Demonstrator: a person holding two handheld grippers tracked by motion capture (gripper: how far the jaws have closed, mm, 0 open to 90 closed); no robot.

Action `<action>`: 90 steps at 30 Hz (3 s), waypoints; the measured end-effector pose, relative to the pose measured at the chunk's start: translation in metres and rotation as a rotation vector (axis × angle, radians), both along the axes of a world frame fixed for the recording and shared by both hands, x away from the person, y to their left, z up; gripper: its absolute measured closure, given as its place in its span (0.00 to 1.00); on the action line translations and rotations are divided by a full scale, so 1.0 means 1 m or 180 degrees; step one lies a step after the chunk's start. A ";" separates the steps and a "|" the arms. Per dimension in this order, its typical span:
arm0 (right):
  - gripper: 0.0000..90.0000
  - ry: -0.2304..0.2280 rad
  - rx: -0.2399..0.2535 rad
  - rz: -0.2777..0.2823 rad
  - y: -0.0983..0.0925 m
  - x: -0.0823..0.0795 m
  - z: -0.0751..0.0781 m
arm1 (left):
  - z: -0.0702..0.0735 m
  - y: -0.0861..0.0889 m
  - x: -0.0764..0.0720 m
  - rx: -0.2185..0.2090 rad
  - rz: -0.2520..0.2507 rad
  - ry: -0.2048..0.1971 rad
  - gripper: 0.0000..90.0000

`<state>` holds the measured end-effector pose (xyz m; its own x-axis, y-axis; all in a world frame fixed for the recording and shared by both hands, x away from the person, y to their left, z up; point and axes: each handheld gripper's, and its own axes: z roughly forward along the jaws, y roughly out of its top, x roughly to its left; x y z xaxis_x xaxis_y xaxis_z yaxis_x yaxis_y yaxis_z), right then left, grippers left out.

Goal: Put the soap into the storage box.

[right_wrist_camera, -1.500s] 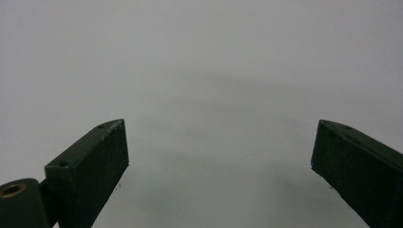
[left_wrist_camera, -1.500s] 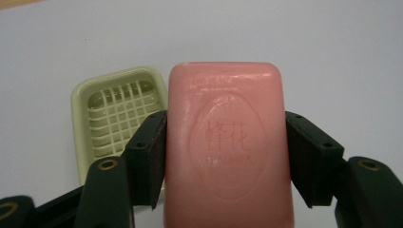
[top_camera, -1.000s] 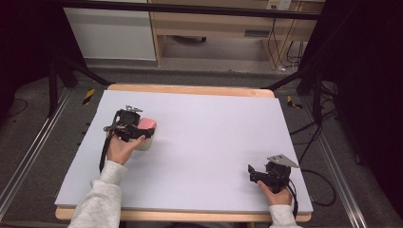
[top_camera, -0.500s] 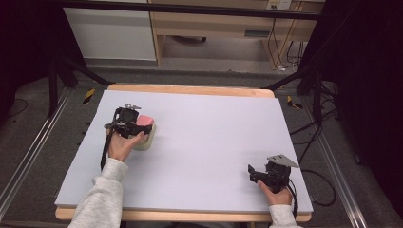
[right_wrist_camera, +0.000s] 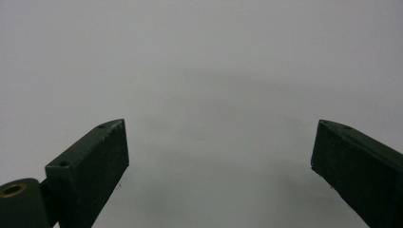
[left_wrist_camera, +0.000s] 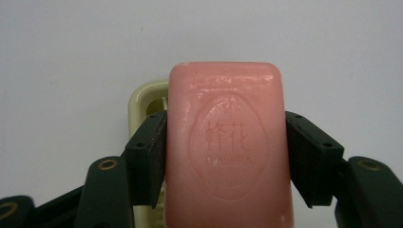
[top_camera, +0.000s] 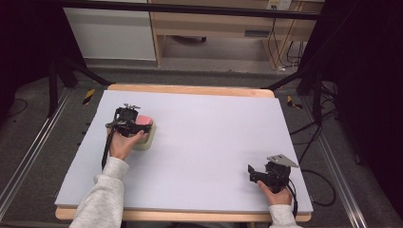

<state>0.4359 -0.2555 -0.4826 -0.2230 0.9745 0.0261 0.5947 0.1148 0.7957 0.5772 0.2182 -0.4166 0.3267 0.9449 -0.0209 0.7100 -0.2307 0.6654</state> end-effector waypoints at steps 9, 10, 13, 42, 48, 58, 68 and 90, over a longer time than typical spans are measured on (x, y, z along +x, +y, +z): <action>0.06 0.0012 0.0000 0.0004 0.000 0.000 0.000 | -0.009 0.003 0.003 -0.0034 0.0040 0.0030 0.41; 0.06 0.0007 0.0004 0.0001 0.000 0.000 0.000 | -0.010 0.004 0.003 -0.0034 0.0044 0.0033 0.41; 0.06 0.0009 0.0005 -0.0004 0.000 0.000 0.000 | -0.013 0.005 0.003 -0.0031 0.0056 0.0041 0.41; 0.06 0.0021 -0.0004 0.0018 0.000 0.000 0.000 | -0.029 0.004 0.003 0.0018 0.0130 0.0102 0.41; 0.06 0.0020 -0.0011 0.0016 0.001 0.000 -0.001 | -0.025 0.007 0.000 -0.0044 0.0114 0.0012 0.38; 0.06 0.0011 -0.0007 0.0004 0.000 0.000 0.000 | -0.012 0.010 -0.012 0.0000 0.0026 -0.0139 0.31; 0.06 0.0001 -0.0015 -0.0019 0.000 -0.001 0.000 | -0.001 0.017 -0.039 -0.0205 -0.0190 -0.0365 0.31; 0.06 -0.0013 -0.0019 -0.0089 -0.006 -0.002 0.002 | -0.024 0.057 -0.102 -0.0291 -0.0263 -0.0541 0.26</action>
<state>0.4337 -0.2611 -0.4809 -0.1956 0.9805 0.0194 0.5946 0.1028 0.7975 0.4748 0.2753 -0.4410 0.4091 0.9115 -0.0433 0.5670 -0.2167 0.7947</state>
